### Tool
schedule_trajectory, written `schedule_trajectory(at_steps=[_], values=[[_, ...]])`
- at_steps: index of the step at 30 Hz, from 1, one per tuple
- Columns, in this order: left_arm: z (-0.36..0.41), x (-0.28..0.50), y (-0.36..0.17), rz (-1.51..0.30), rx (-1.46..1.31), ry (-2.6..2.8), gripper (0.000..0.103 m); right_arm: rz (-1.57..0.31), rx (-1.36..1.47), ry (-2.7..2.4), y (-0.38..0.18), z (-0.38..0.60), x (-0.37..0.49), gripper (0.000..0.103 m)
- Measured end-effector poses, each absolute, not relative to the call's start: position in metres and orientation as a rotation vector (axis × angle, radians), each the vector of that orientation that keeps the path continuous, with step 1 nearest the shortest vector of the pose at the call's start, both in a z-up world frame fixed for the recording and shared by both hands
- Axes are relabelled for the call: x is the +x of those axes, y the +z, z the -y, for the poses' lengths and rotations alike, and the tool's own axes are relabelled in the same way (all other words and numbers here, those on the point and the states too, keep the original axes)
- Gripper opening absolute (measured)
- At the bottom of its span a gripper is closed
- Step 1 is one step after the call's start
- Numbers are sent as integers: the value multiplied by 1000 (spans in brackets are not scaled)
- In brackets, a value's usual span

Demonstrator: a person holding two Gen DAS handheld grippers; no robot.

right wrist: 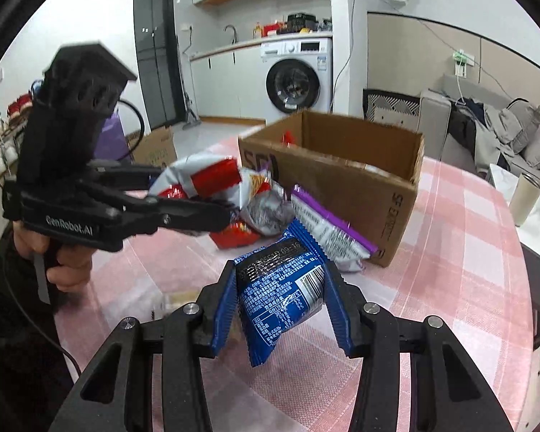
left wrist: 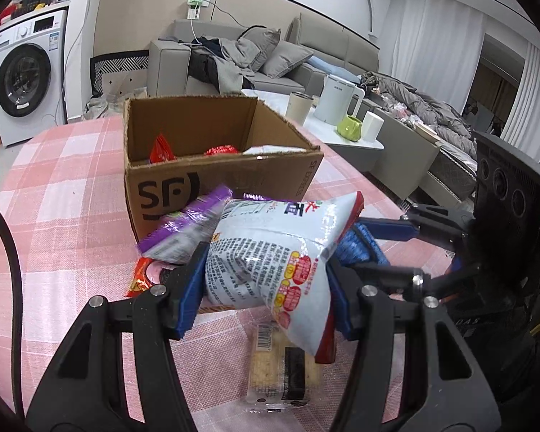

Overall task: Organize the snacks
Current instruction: 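Lift both held packs and carry them over the cardboard box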

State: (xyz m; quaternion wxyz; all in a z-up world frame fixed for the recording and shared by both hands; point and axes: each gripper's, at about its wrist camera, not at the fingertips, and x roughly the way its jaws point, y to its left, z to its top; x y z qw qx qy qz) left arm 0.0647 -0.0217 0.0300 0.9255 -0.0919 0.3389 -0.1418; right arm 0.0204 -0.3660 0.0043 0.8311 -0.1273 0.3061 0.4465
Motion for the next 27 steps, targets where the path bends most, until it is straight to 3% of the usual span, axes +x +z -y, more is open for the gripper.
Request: schedule_trajectory(at_steps=[27], values=[[-2,83,76,-604,-202,-119,56,-539,-65,804,60,348,64,47]])
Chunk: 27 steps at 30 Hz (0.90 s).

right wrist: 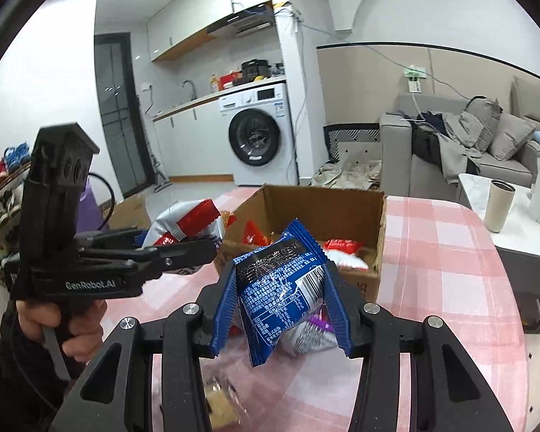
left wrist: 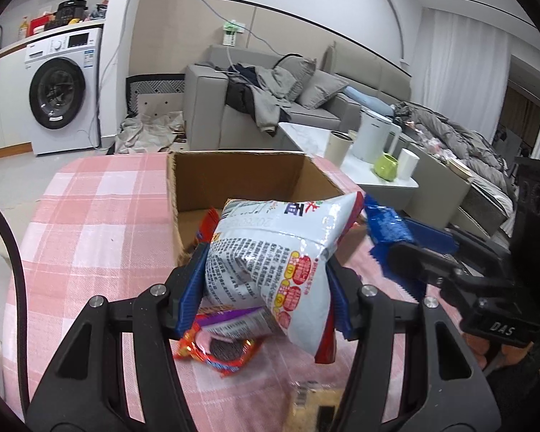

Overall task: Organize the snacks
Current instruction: 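Lift both held packs and carry them over the cardboard box, then open both tools to drop the packs into the box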

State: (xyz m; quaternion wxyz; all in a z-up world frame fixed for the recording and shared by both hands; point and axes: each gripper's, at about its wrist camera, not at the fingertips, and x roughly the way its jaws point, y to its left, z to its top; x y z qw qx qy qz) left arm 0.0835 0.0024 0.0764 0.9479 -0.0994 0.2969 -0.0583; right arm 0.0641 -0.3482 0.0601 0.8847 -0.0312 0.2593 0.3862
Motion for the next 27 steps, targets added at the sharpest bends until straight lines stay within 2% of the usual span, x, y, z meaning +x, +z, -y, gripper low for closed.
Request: schedule_trajectory(at_steps=[15,27], values=[[-11,135,93,-593,-182,-59,56,-524,-41,724,77,328,95,47],[-18,173,75,-610,-154,-30,56,-565,-12,728,62,312,134,47]])
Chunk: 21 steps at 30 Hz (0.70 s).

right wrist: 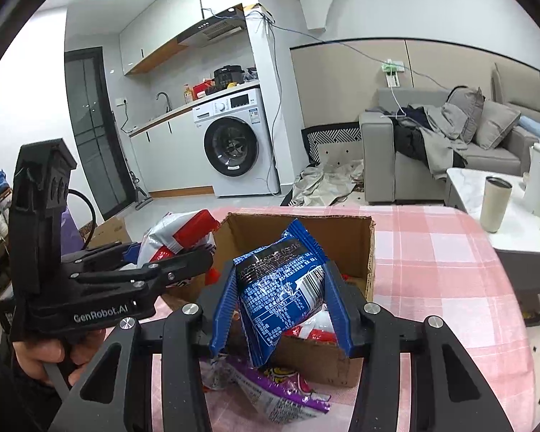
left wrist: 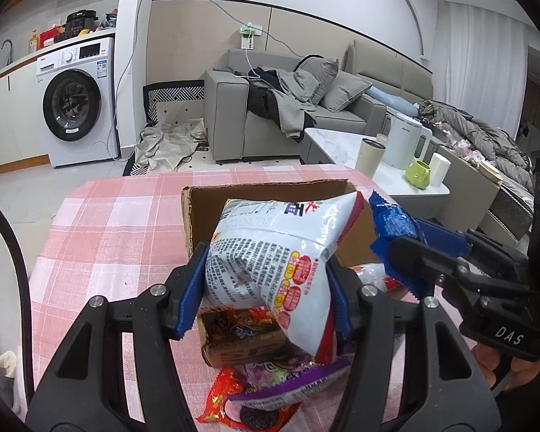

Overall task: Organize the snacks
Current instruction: 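Open both tools to drop the packs into the box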

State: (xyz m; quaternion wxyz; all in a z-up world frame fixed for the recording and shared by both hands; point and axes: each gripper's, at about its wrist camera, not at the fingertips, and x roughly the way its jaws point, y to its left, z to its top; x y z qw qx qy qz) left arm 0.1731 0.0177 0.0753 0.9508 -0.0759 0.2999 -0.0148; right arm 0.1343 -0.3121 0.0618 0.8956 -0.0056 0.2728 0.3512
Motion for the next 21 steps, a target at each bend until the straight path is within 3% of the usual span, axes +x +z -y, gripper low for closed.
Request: schedule_trajectory(at_steps=[15,19,21], values=[[-11,204,60,-609,-108,-25,56,-626,4,702,38,303,163,48],[-8,210,58,-608,-96,-31,56,-611,-3,692,41,308,163,54],[-7,213,58,-614,-104,-38,56,-613,-5,686,43,312,162,62]])
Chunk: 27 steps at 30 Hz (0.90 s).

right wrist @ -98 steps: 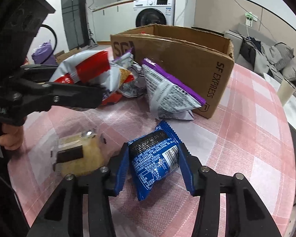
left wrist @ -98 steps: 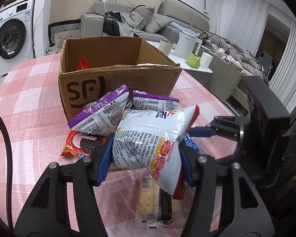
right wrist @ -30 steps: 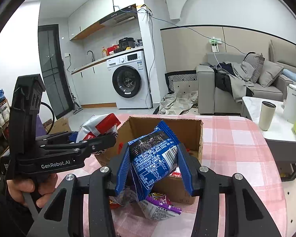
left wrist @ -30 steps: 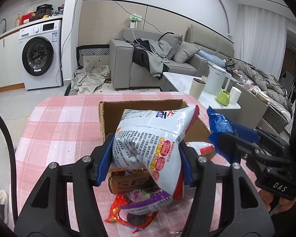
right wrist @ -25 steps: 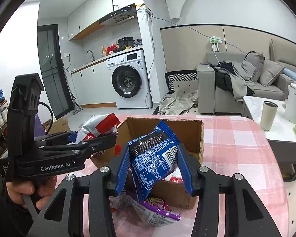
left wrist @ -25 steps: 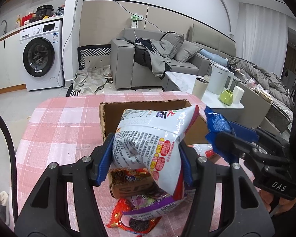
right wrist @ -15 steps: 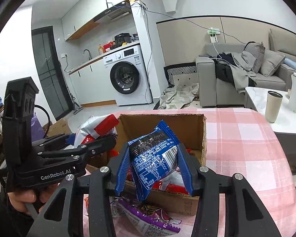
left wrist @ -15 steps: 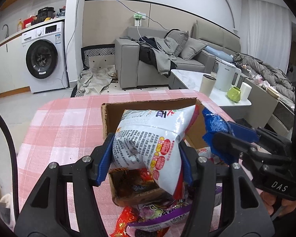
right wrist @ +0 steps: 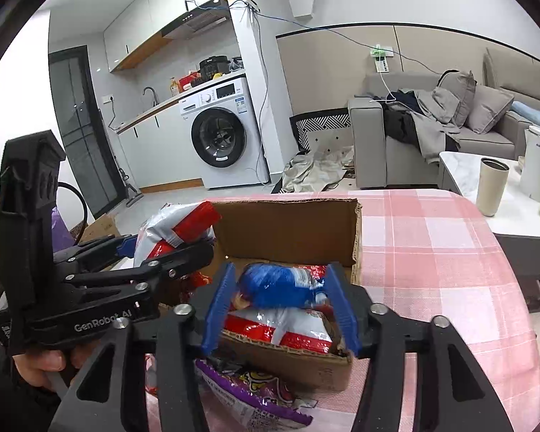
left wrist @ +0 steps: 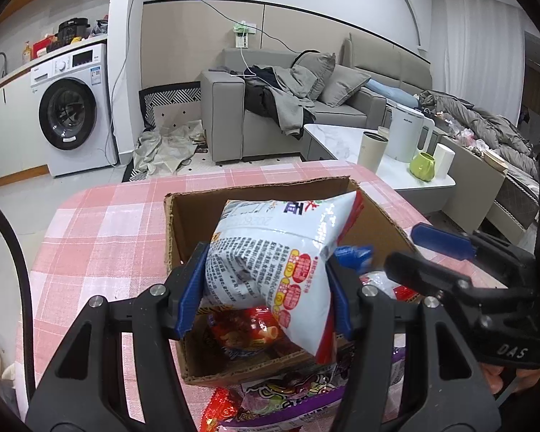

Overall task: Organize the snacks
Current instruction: 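Open both tools to drop the packs into the box, then move both tools back from the box toward the remaining snacks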

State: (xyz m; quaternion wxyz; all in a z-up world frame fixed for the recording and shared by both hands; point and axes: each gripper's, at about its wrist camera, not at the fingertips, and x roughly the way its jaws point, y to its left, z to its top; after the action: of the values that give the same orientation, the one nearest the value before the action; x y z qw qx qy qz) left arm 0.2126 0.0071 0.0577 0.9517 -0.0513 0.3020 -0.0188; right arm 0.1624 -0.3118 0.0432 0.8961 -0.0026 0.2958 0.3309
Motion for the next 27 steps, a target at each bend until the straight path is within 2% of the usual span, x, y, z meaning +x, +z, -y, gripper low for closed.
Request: schedule_trajectory(at_steps=[2,4,5,9,12,27], values=[[-7,215,55,-624,-109,-44,57,-610,-14,680,44,315,161,66],[-5,219,53,-641,-98,-42,57,-622,-23,685,43,316,160,79],[-5,220,53,-648,-97,-41,61,-627,-22,692,43,318,159,88],[-7,218,54,-657,-116,-41,85,-626,-11,689,43,328,153,99],[-13,209,58,-642,-151,-53,102,-625,-1,688,45,338,148,102],[-18,124,66,-615,-146,-1,102,-654,5,672,38,357,110,103]])
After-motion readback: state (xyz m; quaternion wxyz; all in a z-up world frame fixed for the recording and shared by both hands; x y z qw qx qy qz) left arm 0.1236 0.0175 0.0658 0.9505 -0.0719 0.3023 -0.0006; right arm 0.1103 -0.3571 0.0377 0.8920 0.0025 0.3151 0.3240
